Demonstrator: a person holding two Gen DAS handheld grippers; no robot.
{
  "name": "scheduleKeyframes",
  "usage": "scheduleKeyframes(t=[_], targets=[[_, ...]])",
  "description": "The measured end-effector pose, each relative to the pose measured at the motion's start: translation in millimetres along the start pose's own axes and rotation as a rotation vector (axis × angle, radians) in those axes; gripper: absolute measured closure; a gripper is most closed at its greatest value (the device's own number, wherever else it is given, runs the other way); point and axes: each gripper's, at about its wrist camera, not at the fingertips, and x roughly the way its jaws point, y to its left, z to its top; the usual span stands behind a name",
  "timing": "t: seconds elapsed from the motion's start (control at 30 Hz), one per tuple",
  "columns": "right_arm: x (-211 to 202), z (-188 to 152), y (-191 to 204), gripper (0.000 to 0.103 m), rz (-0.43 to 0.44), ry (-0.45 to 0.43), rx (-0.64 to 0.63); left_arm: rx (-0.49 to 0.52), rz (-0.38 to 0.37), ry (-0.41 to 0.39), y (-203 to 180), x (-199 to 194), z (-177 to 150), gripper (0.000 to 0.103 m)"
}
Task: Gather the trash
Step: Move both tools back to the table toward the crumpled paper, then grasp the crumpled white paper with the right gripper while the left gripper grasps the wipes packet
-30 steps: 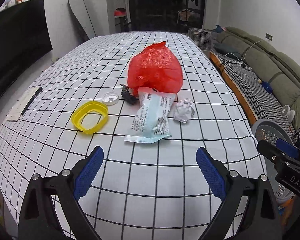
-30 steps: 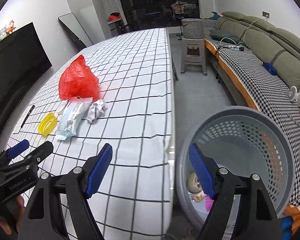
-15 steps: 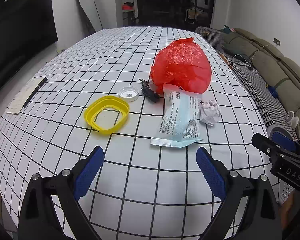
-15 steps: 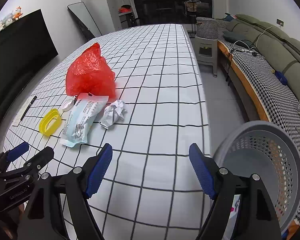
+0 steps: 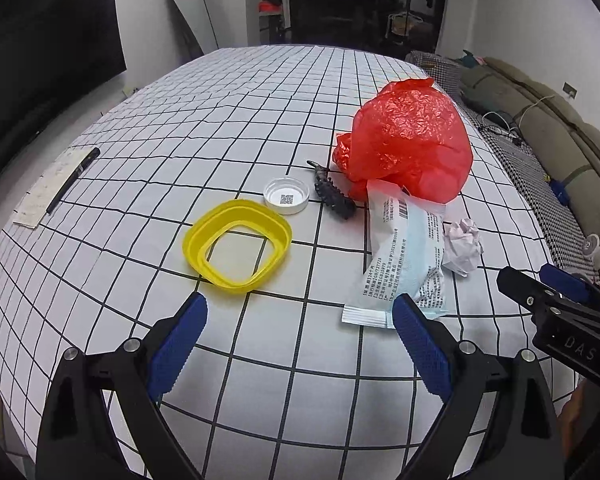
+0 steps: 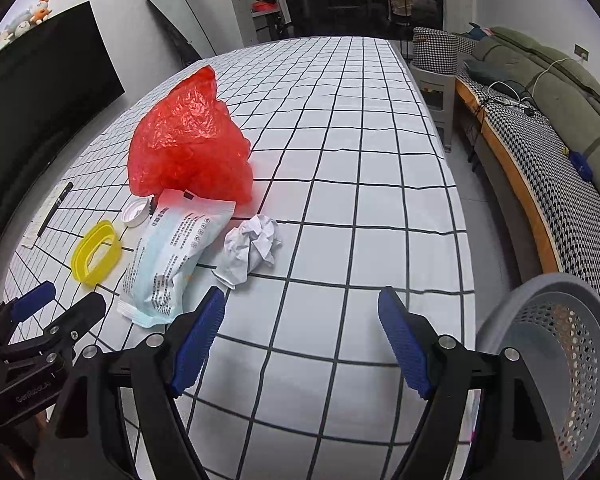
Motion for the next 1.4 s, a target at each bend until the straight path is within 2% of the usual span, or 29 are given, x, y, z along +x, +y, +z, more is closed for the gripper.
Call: scheduleKeyframes(t=[0.4,0.73,0.87,1.1,1.4], targets=[[30,24,22,0.027,0.014,0.038,-0.073,-0.027,0.009,0.008,6,6,2,0.011],[49,30,39,0.028,-0.026,0.045,-0.14,-0.032,0.013,0.007,7,6,3,0.011],[54,30,42,0.05,-0.028,0.06,-0.16,-0.03,0.01,0.009,7,6,2,0.011],[48,25,45,0.073,-0.006,0.053,-0.176,-0.03,0.001,0.016,5,5,2,0.011],[16,7,19,0.074,0.033,0.011,-0.072,0.001,-0.021,0.025,-14,2,1,0.011]])
